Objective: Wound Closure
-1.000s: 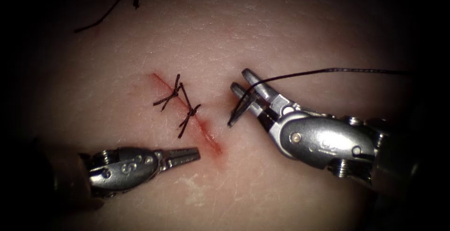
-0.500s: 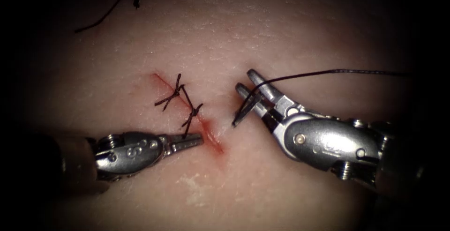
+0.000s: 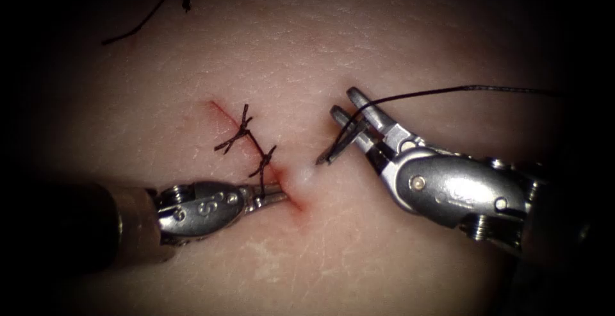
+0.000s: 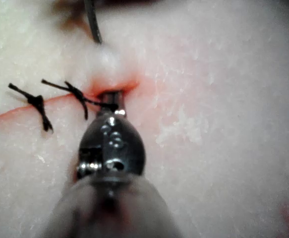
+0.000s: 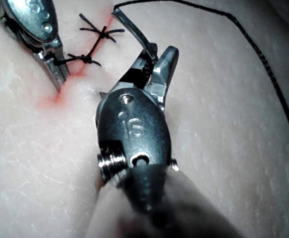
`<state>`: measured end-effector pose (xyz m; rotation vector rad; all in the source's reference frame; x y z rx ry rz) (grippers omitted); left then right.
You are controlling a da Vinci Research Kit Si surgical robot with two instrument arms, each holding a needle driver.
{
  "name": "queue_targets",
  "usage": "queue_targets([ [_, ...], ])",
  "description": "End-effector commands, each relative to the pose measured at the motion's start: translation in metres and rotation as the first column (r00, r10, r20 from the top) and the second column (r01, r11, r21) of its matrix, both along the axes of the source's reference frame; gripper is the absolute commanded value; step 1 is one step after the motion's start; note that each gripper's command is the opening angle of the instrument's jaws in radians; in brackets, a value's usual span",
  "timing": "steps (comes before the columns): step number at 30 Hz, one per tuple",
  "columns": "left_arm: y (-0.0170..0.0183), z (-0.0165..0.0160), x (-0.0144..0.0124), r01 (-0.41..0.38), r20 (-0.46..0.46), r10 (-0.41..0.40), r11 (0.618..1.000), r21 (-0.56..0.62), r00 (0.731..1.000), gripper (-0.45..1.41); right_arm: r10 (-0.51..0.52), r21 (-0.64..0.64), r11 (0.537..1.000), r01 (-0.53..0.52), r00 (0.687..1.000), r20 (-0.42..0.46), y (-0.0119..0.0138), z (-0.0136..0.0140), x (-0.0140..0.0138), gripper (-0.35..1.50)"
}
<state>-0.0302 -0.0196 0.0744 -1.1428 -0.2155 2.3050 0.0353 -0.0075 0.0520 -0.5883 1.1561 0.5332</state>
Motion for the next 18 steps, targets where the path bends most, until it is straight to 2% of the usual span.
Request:
queue_targets([
  [1, -0.0008, 0.0006, -0.0002, -0.003, 0.003, 0.003, 1.000, 0.005, 1.000, -0.31, -0.003, 0.000, 1.000, 0.003, 1.000, -0.002, -0.0002, 0.0007, 0.0009, -0.35],
  [7, -0.0009, 0.0004, 0.0001, -0.007, 0.006, 0.007, 1.000, 0.006, 1.000, -0.31, 0.009, 0.054, 0.998, -0.007, 0.999, -0.031, -0.0003, 0.0014, 0.0014, -0.35],
  [10, -0.0011, -0.0005, 0.0005, -0.010, 0.012, 0.010, 1.000, 0.013, 1.000, -0.31, -0.002, 0.072, 0.997, 0.002, 1.000, -0.009, -0.0018, 0.0027, 0.0025, -0.35],
  [15, -0.0013, -0.0014, 0.0015, -0.011, 0.007, 0.011, 1.000, 0.014, 1.000, -0.30, 0.003, 0.103, 0.995, -0.001, 1.000, -0.017, -0.0022, 0.0034, 0.0029, -0.35],
  [18, -0.0015, -0.0014, 0.0023, -0.026, -0.002, 0.026, 0.999, 0.019, 1.000, -0.30, 0.016, 0.157, 0.988, -0.007, 0.998, -0.060, -0.0023, 0.0034, 0.0031, -0.35],
])
